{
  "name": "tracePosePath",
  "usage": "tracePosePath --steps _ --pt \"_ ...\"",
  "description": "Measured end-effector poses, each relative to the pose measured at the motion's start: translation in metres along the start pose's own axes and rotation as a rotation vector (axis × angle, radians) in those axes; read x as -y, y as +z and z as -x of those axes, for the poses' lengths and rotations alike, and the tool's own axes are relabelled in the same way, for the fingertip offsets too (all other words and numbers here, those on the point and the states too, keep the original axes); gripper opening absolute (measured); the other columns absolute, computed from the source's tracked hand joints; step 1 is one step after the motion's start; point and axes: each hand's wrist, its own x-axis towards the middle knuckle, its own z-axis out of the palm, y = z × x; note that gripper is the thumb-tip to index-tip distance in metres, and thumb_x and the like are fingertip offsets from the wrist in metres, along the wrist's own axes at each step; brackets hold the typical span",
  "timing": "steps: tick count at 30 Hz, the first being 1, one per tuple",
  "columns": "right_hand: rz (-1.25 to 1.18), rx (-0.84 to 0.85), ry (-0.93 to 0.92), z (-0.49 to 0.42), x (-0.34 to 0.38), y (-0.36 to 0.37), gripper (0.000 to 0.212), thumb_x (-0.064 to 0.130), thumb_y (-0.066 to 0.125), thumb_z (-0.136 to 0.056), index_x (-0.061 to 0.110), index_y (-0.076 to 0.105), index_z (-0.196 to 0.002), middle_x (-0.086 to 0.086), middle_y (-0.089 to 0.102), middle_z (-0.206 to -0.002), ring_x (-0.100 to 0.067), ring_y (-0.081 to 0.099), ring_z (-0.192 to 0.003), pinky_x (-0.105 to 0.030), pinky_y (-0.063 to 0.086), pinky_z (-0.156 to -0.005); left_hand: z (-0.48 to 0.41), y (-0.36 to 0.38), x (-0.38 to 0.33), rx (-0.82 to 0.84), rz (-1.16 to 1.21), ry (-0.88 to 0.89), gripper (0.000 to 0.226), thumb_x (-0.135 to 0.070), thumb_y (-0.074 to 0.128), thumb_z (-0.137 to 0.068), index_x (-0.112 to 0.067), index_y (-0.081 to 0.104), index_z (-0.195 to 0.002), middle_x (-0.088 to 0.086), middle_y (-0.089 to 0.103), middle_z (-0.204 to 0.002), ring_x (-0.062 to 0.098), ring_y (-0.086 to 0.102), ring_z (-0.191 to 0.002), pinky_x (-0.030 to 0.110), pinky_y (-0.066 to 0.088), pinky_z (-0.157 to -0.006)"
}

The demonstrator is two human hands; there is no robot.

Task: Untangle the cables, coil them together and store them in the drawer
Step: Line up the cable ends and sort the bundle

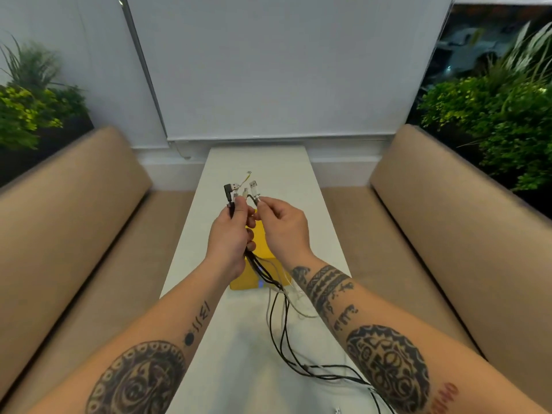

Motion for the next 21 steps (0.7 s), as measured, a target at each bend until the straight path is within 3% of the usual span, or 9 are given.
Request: tracePosePath --steps 2,4,6,8,10,13,16,18,21 --pt "0.043 0.004 -0.051 0.006 0.002 0.003 0.020 0.030 0.059 -0.099 0.029 0.078 -0.106 0.017 0.069 -0.085 -0.006 0.066 -0.093 -0.029 0.054 -0.087 -0.002 -0.001 0.001 -0.024 -0.003 0.007 0.037 -0.048 0.047 -0.103 -0.014 0.061 -0.100 0.001 0.054 -0.075 0.016 0.038 -0.055 0.028 0.030 -0.044" --pt "0.111 0.006 -0.124 0.010 0.001 0.005 0.023 0.032 0.057 -0.099 0.030 0.077 -0.110 0.012 0.068 -0.087 -0.006 0.063 -0.091 -0.029 0.053 -0.082 -0.002 -0.001 0.002 -0.012 -0.003 0.014 0.036 -0.050 0.049 -0.102 -0.018 0.064 -0.107 0.008 0.062 -0.085 0.027 0.047 -0.068 0.033 0.038 -0.050" --pt "0.242 0.028 -0.196 0.010 -0.001 0.007 0.024 0.034 0.054 -0.098 0.033 0.077 -0.103 0.006 0.064 -0.079 -0.010 0.061 -0.082 -0.032 0.052 -0.073 0.000 0.001 0.001 -0.001 0.013 0.012 0.038 -0.051 0.054 -0.100 -0.016 0.064 -0.110 0.011 0.069 -0.093 0.029 0.061 -0.078 0.038 0.051 -0.064" --pt "0.354 0.067 -0.244 0.009 -0.004 0.008 0.027 0.034 0.051 -0.095 0.025 0.075 -0.087 0.004 0.060 -0.071 -0.013 0.056 -0.074 -0.035 0.049 -0.067 0.002 0.000 0.000 0.008 0.054 0.007 0.038 -0.048 0.060 -0.097 -0.012 0.064 -0.109 0.005 0.072 -0.090 0.018 0.069 -0.082 0.035 0.055 -0.073" --pt "0.287 0.094 -0.210 0.010 -0.002 0.006 0.024 0.031 0.056 -0.094 0.021 0.073 -0.081 0.005 0.063 -0.068 -0.010 0.057 -0.068 -0.031 0.048 -0.064 0.001 -0.001 -0.003 0.027 0.063 0.018 0.032 -0.044 0.063 -0.097 -0.012 0.066 -0.103 0.002 0.066 -0.082 0.016 0.062 -0.069 0.030 0.050 -0.061" --pt "-0.024 0.232 -0.085 0.006 -0.001 -0.008 0.010 0.022 0.067 -0.095 0.023 0.072 -0.103 0.010 0.065 -0.064 -0.001 0.061 -0.061 -0.018 0.048 -0.064 -0.003 -0.002 -0.008 0.003 -0.025 0.056 0.030 -0.044 0.059 -0.099 -0.016 0.062 -0.088 -0.002 0.053 -0.069 0.014 0.042 -0.052 0.026 0.034 -0.046" --pt "-0.201 0.492 -0.053 -0.004 -0.006 -0.025 0.021 0.007 0.052 -0.102 0.012 0.059 -0.120 -0.003 0.058 -0.066 -0.017 0.058 -0.060 -0.020 0.047 -0.062 -0.007 0.002 -0.016 -0.041 -0.080 0.073 0.037 -0.048 0.050 -0.103 -0.017 0.059 -0.087 -0.002 0.061 -0.068 0.018 0.048 -0.056 0.031 0.035 -0.050" --pt "-0.246 0.603 0.001 -0.013 -0.004 -0.035 0.024 0.005 0.048 -0.102 0.013 0.052 -0.124 -0.003 0.060 -0.070 -0.022 0.056 -0.058 -0.022 0.045 -0.058 -0.009 0.003 -0.020 -0.055 -0.070 0.053 0.036 -0.048 0.047 -0.104 -0.016 0.057 -0.091 -0.001 0.067 -0.066 0.019 0.057 -0.061 0.032 0.039 -0.055" --pt "-0.117 0.732 0.083 -0.022 -0.010 -0.051 0.030 0.007 0.052 -0.100 0.015 0.045 -0.129 -0.002 0.061 -0.069 -0.021 0.055 -0.055 -0.026 0.046 -0.058 -0.015 0.002 -0.032 -0.091 0.114 0.011 0.036 -0.047 0.046 -0.104 -0.015 0.052 -0.091 -0.002 0.053 -0.051 0.019 0.058 -0.057 0.033 0.051 -0.061"
